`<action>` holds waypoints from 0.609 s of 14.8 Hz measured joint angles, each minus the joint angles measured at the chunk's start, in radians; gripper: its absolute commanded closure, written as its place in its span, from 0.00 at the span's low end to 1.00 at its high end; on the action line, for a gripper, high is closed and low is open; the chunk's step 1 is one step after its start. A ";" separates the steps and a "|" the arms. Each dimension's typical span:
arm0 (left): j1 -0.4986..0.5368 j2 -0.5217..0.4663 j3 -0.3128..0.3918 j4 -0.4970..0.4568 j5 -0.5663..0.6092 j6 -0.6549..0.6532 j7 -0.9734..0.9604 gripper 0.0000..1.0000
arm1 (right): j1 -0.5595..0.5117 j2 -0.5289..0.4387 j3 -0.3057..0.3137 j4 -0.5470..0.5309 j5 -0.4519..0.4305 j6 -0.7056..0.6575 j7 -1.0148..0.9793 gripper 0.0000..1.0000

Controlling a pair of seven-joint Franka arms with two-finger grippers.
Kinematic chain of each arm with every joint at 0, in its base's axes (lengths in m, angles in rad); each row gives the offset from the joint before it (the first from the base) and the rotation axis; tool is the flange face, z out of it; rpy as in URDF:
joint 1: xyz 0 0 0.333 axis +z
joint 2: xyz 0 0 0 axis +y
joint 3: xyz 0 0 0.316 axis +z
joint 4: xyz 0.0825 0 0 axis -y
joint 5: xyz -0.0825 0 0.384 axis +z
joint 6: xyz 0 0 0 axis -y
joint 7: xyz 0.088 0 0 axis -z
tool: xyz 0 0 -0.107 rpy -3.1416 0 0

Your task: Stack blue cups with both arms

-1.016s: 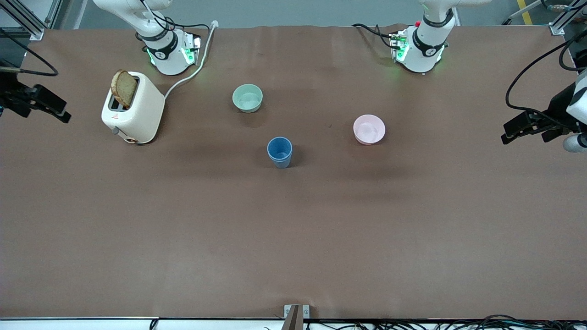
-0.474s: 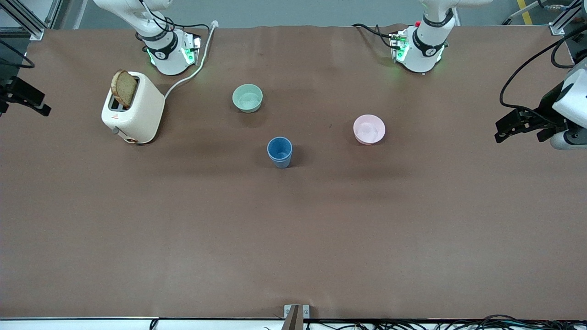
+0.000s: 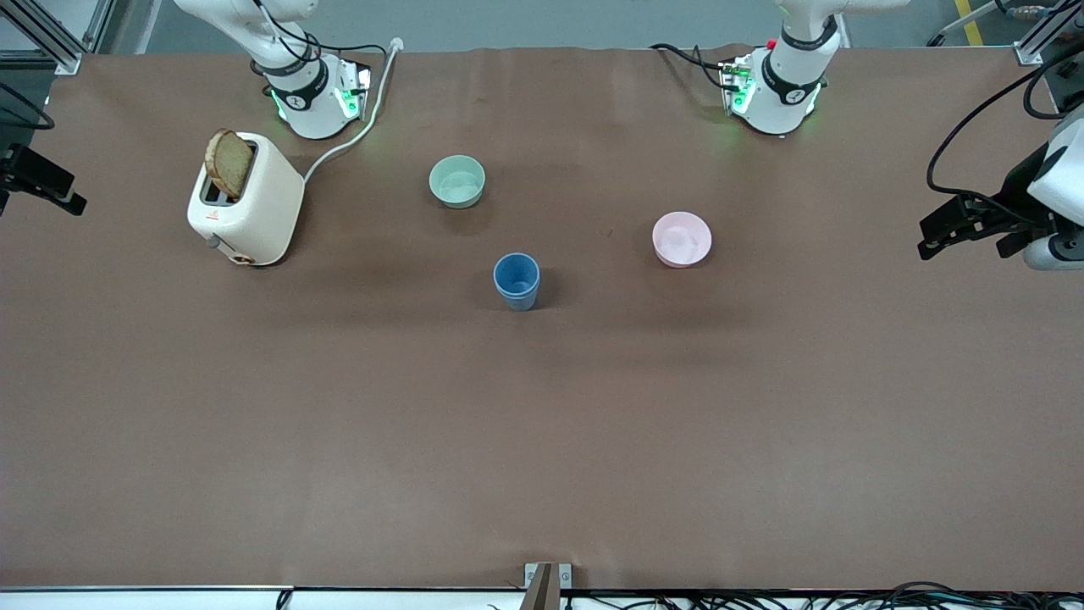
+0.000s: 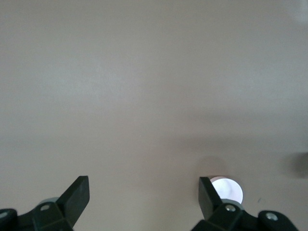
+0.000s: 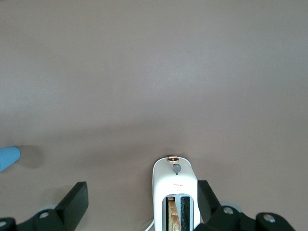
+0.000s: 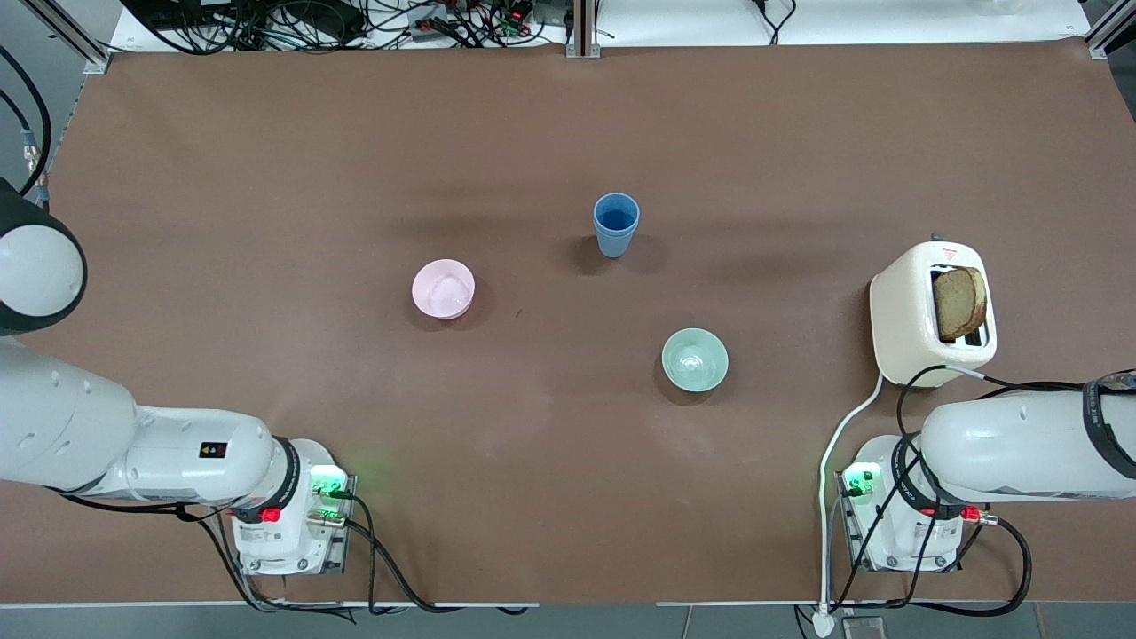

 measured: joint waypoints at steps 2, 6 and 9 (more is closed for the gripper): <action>0.001 0.000 0.001 0.005 0.000 -0.005 0.000 0.00 | 0.000 0.001 0.003 0.000 0.000 -0.001 0.000 0.00; 0.000 0.000 0.000 0.017 0.000 -0.007 0.000 0.00 | 0.000 0.002 0.004 0.000 0.000 -0.003 0.000 0.00; 0.000 0.000 0.000 0.017 0.000 -0.009 0.000 0.00 | -0.001 0.002 0.004 0.000 0.000 -0.004 0.000 0.00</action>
